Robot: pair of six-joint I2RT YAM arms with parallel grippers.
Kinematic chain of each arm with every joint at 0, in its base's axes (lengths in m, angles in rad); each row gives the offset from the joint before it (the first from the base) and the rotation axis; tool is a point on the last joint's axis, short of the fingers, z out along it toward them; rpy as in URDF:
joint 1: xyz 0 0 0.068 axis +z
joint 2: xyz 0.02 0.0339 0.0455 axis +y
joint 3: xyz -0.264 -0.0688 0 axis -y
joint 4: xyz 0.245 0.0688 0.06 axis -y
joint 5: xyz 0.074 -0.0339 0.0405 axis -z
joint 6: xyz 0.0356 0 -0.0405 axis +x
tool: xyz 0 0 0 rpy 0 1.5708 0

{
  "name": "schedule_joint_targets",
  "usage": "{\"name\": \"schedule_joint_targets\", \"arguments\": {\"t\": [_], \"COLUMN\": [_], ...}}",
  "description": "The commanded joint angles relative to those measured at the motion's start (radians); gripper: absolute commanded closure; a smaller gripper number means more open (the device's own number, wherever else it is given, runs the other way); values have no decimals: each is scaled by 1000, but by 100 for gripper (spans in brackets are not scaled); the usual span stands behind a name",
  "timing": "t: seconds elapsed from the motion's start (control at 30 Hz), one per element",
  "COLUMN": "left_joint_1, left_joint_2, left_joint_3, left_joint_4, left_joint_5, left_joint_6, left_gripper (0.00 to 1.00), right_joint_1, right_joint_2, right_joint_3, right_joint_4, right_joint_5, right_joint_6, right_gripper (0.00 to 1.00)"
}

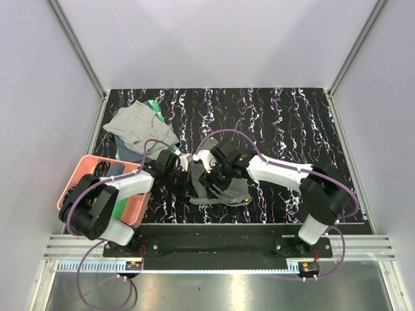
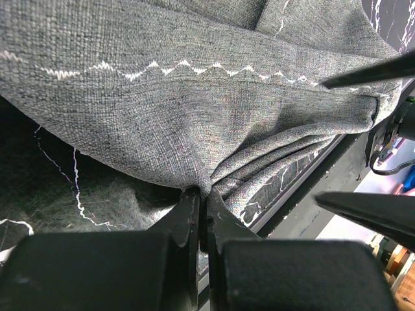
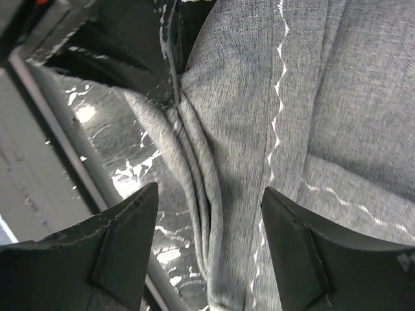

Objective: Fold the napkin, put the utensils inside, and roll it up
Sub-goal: Roll the napkin with the utensil

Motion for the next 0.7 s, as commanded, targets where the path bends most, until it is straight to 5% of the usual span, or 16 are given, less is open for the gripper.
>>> {"name": "schedule_joint_targets", "arguments": {"t": [0.0, 0.33, 0.53, 0.67], "left_joint_1": [4, 6, 6, 6], "left_joint_2": [12, 15, 9, -16], "left_joint_3": [28, 37, 39, 34], "left_joint_4": [-21, -30, -27, -27], "left_joint_5": [9, 4, 1, -22], "left_joint_6": [7, 13, 17, 12], "left_gripper": [100, 100, 100, 81], "right_joint_1": [26, 32, 32, 32], "right_joint_2": [40, 83, 127, 152], "right_joint_3": [4, -1, 19, 34], "right_joint_4": [65, 58, 45, 29], "right_joint_5": [58, 25, 48, 49], "right_joint_6": [-20, -29, -20, -27], "right_gripper": [27, 36, 64, 78]}}
